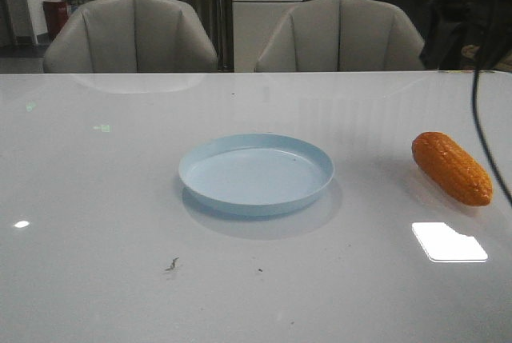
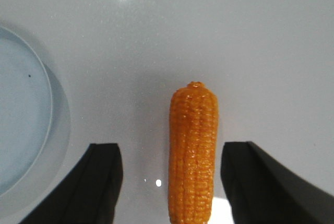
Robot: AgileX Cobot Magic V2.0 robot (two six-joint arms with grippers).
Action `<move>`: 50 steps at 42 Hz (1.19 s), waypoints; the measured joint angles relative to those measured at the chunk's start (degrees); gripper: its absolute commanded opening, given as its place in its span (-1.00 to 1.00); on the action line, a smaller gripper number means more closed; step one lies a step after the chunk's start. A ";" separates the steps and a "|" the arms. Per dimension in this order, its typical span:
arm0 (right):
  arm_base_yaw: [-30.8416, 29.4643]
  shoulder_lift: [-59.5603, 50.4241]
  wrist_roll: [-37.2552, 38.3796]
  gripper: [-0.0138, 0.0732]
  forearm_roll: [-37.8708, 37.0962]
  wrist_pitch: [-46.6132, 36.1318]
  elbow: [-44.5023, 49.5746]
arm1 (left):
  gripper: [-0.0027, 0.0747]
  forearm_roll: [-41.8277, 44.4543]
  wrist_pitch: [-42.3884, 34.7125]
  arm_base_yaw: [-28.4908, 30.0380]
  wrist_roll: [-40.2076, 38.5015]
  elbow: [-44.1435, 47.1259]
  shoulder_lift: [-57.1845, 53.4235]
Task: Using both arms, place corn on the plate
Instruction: 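Lower the right gripper over the orange corn cob and grasp it, then lift the corn and carry it over the plate with the right gripper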
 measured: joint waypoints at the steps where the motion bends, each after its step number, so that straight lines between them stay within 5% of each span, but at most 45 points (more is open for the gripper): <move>1: 0.27 1.26 0.00 0.51 -0.18 0.76 -0.91 | 0.24 0.00 0.00 0.00 0.00 0.00 0.00; 25: 0.36 15.03 0.76 0.50 -4.49 4.68 -3.45 | 0.24 0.00 2.37 0.00 0.00 0.00 0.00; 35: 0.36 16.00 0.80 -0.06 -4.49 4.68 -3.60 | 0.24 0.00 2.37 0.00 0.00 0.00 0.00; 50: 4.69 16.20 0.35 -0.07 -3.16 7.83 -16.08 | 0.24 0.00 2.37 0.00 0.00 0.00 0.00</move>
